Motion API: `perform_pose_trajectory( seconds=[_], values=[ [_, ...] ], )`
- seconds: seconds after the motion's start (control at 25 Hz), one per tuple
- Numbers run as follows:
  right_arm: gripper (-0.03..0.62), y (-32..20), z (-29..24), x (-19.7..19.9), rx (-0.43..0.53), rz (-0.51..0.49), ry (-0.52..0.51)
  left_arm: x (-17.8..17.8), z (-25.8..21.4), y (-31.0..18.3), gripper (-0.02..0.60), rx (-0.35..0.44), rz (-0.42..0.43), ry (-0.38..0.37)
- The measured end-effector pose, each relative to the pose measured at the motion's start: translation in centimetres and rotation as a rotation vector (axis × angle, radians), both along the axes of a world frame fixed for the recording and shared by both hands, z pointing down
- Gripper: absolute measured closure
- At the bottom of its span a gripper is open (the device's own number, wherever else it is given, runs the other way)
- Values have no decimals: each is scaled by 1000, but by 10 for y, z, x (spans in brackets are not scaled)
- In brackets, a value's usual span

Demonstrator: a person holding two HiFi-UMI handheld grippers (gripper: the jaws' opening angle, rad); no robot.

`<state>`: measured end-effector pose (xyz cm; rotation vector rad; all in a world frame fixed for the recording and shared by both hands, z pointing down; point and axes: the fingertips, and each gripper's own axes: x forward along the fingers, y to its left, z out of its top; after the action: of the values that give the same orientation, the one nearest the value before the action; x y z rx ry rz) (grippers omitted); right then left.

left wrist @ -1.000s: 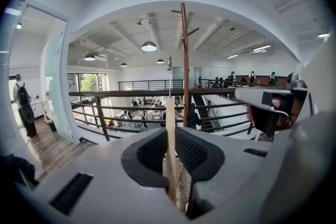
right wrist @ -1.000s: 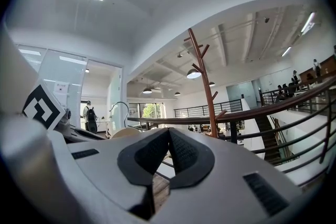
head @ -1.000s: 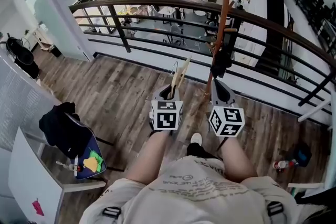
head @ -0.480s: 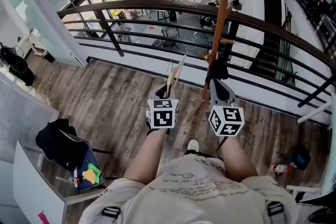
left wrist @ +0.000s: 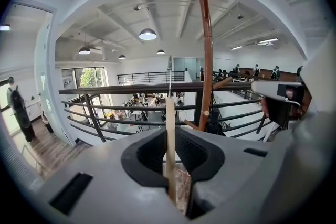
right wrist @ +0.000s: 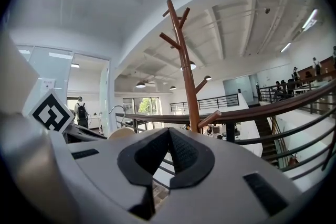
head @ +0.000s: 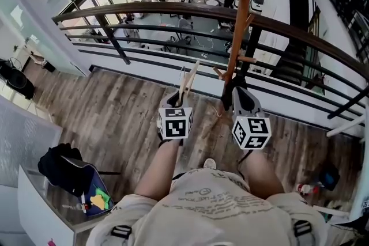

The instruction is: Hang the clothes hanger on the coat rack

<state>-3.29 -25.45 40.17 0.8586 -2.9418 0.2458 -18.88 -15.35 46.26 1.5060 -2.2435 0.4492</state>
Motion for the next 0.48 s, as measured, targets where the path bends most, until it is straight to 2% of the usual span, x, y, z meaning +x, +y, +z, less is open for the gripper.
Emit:
perform_pose_trajectory(
  seconds=[0.48],
  values=[
    [591,-27,17,-25,-15,35,53,-27,39,-53,531,-37,76,25]
  ],
)
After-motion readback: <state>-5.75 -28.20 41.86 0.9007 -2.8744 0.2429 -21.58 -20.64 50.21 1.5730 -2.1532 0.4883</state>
